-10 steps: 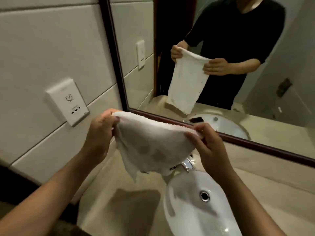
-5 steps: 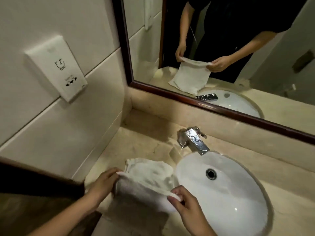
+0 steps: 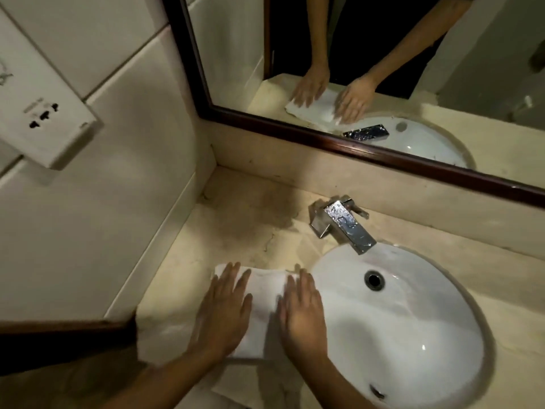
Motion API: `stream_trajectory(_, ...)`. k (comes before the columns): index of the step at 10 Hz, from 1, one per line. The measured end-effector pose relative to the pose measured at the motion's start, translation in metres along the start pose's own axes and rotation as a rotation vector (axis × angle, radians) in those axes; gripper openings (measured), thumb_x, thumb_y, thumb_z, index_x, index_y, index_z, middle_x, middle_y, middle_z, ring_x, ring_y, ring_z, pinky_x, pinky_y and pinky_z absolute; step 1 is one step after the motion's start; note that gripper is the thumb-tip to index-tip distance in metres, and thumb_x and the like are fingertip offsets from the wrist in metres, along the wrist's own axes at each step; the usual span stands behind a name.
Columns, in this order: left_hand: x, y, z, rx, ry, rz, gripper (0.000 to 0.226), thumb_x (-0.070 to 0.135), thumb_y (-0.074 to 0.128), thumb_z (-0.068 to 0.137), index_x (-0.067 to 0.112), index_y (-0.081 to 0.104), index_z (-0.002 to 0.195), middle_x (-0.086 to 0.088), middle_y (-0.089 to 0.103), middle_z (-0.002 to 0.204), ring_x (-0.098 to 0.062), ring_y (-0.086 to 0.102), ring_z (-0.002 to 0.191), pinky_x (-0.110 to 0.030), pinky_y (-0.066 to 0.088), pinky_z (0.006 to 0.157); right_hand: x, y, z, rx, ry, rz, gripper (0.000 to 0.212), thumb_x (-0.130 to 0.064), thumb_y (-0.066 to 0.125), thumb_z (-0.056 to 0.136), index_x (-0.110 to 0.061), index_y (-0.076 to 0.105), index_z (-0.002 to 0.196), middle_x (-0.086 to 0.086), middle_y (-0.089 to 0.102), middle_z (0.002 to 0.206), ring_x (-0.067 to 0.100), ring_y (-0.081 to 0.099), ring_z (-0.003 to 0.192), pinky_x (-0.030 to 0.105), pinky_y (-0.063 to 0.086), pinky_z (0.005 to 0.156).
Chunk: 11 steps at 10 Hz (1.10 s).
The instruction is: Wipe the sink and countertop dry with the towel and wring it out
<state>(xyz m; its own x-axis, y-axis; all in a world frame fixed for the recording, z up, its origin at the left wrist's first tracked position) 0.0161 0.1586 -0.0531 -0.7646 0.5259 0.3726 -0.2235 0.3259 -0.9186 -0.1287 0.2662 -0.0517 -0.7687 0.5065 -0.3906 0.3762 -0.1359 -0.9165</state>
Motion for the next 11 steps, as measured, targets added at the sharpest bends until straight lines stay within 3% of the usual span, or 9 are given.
stream_trajectory(1, -0.005, 0.034, -0.017, -0.130, 0.042, 0.149, 0.065, 0.052, 0.029, 0.103, 0.018, 0.039, 0.158, -0.011, 0.032, 0.166, -0.028, 0.025, 0.154, -0.055, 0.021, 0.118, 0.000, 0.033, -0.029, -0.121, -0.136, -0.110, 0.060, -0.043, 0.039, 0.101, -0.011, 0.048, 0.151, 0.015, 0.040, 0.160, 0.035, 0.036, 0.149, 0.052, 0.022, 0.116)
stream_trajectory(3, -0.017, 0.030, 0.010, -0.126, 0.124, 0.199, 0.076, 0.054, 0.038, 0.101, 0.020, 0.015, 0.165, -0.009, 0.010, 0.173, -0.027, 0.009, 0.160, -0.061, 0.021, 0.123, 0.002, 0.055, -0.004, -0.123, -0.136, -0.152, 0.073, -0.044, 0.053, 0.095, -0.007, 0.038, 0.156, 0.020, 0.028, 0.165, 0.035, 0.020, 0.156, 0.056, 0.021, 0.120)
stream_trajectory(5, -0.046, 0.008, 0.093, -0.070, 0.162, 0.238, 0.075, 0.058, 0.028, 0.103, 0.025, 0.004, 0.166, -0.002, -0.001, 0.174, -0.019, 0.001, 0.160, -0.050, 0.009, 0.128, -0.030, 0.052, 0.077, -0.098, -0.065, -0.125, 0.072, -0.045, 0.045, 0.100, -0.008, 0.030, 0.159, 0.020, 0.019, 0.168, 0.032, 0.013, 0.158, 0.059, 0.022, 0.123)
stream_trajectory(6, -0.066, 0.000, 0.153, -0.056, 0.184, 0.246, 0.072, 0.061, 0.023, 0.104, 0.027, 0.006, 0.166, 0.000, 0.000, 0.174, -0.016, -0.002, 0.160, -0.049, 0.007, 0.129, -0.048, 0.053, 0.131, -0.085, -0.042, -0.091, 0.070, -0.047, 0.037, 0.104, -0.012, 0.022, 0.162, 0.014, 0.010, 0.171, 0.027, 0.003, 0.159, 0.055, 0.012, 0.126)
stream_trajectory(7, -0.087, -0.010, 0.210, -0.046, 0.244, 0.219, 0.072, 0.062, 0.029, 0.103, 0.025, 0.021, 0.164, -0.002, 0.014, 0.173, -0.017, 0.006, 0.160, -0.054, 0.014, 0.127, -0.057, 0.054, 0.182, -0.109, -0.056, -0.046, 0.070, -0.050, 0.025, 0.107, -0.016, 0.003, 0.164, 0.009, -0.008, 0.171, 0.022, -0.017, 0.157, 0.052, -0.007, 0.126)
stream_trajectory(8, -0.106, -0.018, 0.249, -0.061, 0.266, 0.240, 0.073, 0.066, 0.024, 0.102, 0.029, 0.017, 0.164, 0.001, 0.011, 0.173, -0.013, 0.002, 0.159, -0.054, 0.015, 0.127, -0.065, 0.054, 0.218, -0.199, -0.045, -0.038, 0.071, -0.052, 0.017, 0.107, -0.018, -0.014, 0.161, 0.006, -0.027, 0.167, 0.018, -0.032, 0.152, 0.047, -0.022, 0.122)
stream_trajectory(9, -0.107, -0.020, 0.269, -0.085, 0.238, 0.231, 0.077, 0.070, 0.018, 0.098, 0.033, 0.008, 0.165, 0.006, 0.000, 0.173, -0.009, -0.008, 0.157, -0.049, 0.005, 0.129, -0.069, 0.053, 0.242, -0.267, -0.052, -0.036, 0.073, -0.052, 0.018, 0.107, -0.016, -0.018, 0.160, 0.006, -0.033, 0.165, 0.020, -0.036, 0.150, 0.050, -0.019, 0.123)
stream_trajectory(10, -0.111, -0.022, 0.278, -0.180, 0.188, 0.204, 0.088, 0.081, 0.011, 0.088, 0.037, -0.001, 0.163, 0.011, -0.015, 0.169, -0.004, -0.023, 0.153, -0.044, -0.010, 0.126, -0.066, 0.040, 0.238, -0.300, -0.054, 0.066, 0.075, -0.046, 0.033, 0.106, -0.015, -0.005, 0.163, 0.009, -0.022, 0.169, 0.023, -0.028, 0.154, 0.048, -0.011, 0.126)
stream_trajectory(11, -0.104, -0.018, 0.249, -0.133, 0.057, -0.115, 0.081, 0.069, 0.033, 0.086, 0.036, 0.020, 0.159, 0.007, 0.006, 0.169, -0.014, 0.000, 0.159, -0.047, 0.001, 0.126, -0.058, 0.009, 0.201, -0.277, -0.010, 0.488, 0.059, -0.034, 0.051, 0.100, -0.016, 0.040, 0.155, 0.015, 0.027, 0.166, 0.022, 0.022, 0.155, 0.031, 0.014, 0.126)
Point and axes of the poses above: each hand's wrist, its own z-axis towards the middle knuckle, its own y-axis out of the palm, x = y × z, the point moved 4 cm from there along z, towards the middle knuckle
